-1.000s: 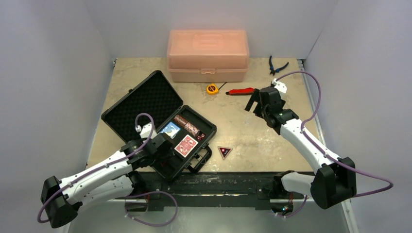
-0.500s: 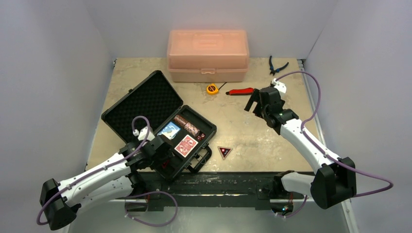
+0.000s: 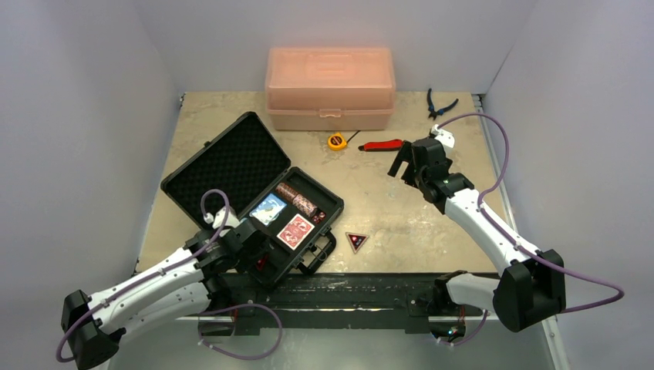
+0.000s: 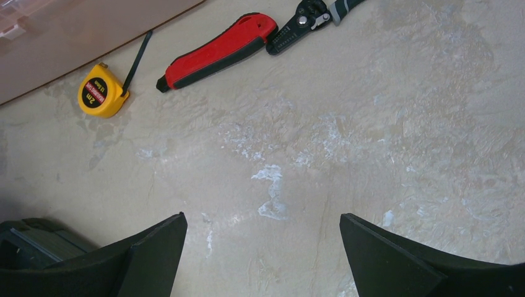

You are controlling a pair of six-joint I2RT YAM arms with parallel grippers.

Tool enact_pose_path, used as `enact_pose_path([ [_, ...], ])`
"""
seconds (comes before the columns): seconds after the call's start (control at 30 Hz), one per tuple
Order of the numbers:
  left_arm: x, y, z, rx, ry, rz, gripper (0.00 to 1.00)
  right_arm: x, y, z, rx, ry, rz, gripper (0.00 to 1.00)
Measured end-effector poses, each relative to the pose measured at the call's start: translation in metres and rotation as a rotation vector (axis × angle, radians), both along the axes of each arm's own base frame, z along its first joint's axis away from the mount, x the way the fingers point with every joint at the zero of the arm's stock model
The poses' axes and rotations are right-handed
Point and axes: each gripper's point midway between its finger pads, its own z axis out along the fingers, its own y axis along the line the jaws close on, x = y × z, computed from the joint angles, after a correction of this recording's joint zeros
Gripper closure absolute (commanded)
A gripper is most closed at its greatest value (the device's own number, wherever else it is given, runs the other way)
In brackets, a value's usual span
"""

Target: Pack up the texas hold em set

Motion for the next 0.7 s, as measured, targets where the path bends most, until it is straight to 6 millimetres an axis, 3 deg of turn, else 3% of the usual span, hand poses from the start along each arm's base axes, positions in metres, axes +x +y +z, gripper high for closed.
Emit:
enact_pose_path([
  [0.1,-0.002,0.0025,-0.0011,-0.002,0.003,0.011,0.57,0.0,0.0,0.0,0.0,0.0,0.0,0.01],
  [0.47,-0.0003,0.0028,0.0021,-0.032,-0.019,0.04,0.13,-0.0018,-0.0003,-0.0042,-0.002,0.008,0.002,0.01],
  [0.7,0.0024,0.0023,0.0063,-0.054,-0.042,0.055,0.13,-0.0017,-0.0001,-0.0042,-0.001,0.008,0.002,0.01],
])
